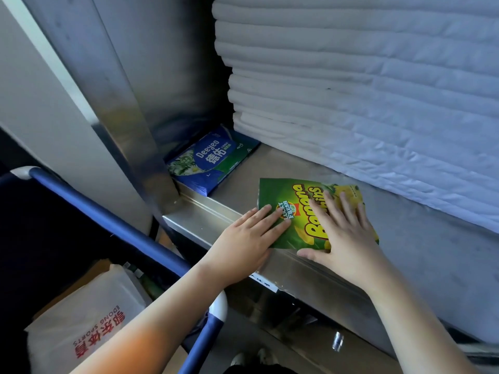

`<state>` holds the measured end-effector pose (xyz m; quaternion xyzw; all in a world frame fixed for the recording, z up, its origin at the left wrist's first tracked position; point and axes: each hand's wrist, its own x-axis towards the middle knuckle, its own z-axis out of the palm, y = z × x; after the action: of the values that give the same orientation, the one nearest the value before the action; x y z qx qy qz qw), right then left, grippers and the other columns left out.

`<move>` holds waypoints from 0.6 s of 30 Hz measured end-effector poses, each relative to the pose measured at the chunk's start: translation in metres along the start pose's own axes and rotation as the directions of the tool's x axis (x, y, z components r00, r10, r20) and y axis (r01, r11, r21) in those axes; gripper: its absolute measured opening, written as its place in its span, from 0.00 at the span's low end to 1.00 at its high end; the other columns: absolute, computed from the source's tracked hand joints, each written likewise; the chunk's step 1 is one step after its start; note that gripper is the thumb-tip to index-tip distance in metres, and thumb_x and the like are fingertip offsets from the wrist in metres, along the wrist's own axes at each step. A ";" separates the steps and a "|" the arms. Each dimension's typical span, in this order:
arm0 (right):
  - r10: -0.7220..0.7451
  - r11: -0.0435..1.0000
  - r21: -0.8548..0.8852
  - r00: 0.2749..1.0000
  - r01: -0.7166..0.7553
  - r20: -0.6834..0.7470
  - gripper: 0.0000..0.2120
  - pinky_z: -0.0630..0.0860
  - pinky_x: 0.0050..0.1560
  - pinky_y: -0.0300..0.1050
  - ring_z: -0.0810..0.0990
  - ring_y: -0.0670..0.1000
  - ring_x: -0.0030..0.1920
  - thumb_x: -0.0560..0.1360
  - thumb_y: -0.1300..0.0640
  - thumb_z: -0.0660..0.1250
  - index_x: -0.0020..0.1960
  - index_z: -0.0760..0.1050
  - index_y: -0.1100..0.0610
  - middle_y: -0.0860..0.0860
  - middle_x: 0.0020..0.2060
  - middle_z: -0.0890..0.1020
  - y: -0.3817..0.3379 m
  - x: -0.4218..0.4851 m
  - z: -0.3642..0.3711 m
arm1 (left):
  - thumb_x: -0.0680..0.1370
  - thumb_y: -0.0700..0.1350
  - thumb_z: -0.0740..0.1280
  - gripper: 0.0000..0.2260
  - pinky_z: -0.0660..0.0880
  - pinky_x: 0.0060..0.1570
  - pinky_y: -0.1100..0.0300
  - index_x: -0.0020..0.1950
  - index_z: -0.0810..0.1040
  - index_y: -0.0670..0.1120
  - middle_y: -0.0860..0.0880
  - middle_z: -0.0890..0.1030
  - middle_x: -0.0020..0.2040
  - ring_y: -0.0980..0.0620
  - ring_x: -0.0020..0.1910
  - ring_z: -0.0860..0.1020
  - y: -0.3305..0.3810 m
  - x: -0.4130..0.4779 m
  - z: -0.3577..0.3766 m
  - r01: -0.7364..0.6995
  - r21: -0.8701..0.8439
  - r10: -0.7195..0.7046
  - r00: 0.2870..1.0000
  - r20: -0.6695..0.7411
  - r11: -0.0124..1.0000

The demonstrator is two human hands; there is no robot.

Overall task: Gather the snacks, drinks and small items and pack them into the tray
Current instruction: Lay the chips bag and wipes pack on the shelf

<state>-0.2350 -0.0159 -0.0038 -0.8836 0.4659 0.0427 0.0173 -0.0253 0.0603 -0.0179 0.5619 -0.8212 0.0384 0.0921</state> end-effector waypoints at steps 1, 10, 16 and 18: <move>-0.011 1.000 0.001 1.000 0.011 -0.002 0.51 0.37 0.73 0.58 0.37 0.57 0.76 0.59 0.21 0.35 0.76 0.37 0.46 0.51 0.76 0.39 -0.003 0.002 0.001 | 0.73 0.41 0.68 0.24 0.68 0.65 0.47 0.70 0.71 0.45 0.45 0.72 0.68 0.43 0.67 0.72 -0.001 -0.003 -0.001 -0.001 0.012 0.001 1.000 -0.020 1.000; -0.179 0.969 0.140 0.969 0.203 -0.172 0.38 0.47 0.74 0.58 0.50 0.57 0.76 0.73 0.47 0.68 0.76 0.52 0.46 0.50 0.77 0.52 -0.023 0.008 0.000 | 0.79 0.40 0.58 0.20 0.67 0.67 0.48 0.71 0.70 0.49 0.47 0.73 0.68 0.45 0.68 0.70 -0.015 -0.026 -0.014 -0.009 0.079 0.023 0.983 -0.180 0.997; -0.275 0.911 0.197 0.891 0.362 -0.362 0.38 0.56 0.72 0.55 0.60 0.57 0.74 0.70 0.72 0.67 0.74 0.60 0.51 0.54 0.73 0.64 -0.029 0.020 -0.003 | 0.80 0.40 0.56 0.19 0.64 0.69 0.48 0.71 0.69 0.49 0.47 0.72 0.69 0.44 0.71 0.66 -0.030 -0.035 -0.024 0.054 0.149 -0.010 0.960 -0.279 0.987; -0.282 0.901 0.207 0.876 0.382 -0.391 0.38 0.57 0.72 0.54 0.61 0.56 0.74 0.70 0.75 0.65 0.74 0.59 0.52 0.53 0.72 0.65 -0.031 0.031 -0.005 | 0.78 0.39 0.61 0.21 0.64 0.69 0.48 0.72 0.68 0.49 0.47 0.71 0.70 0.44 0.71 0.65 -0.036 -0.037 -0.027 0.084 0.171 -0.033 0.958 -0.284 0.982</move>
<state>-0.1916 -0.0238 -0.0016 -0.9328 0.3023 -0.1850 0.0647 0.0244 0.0857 -0.0005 0.5810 -0.7759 0.1894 0.1566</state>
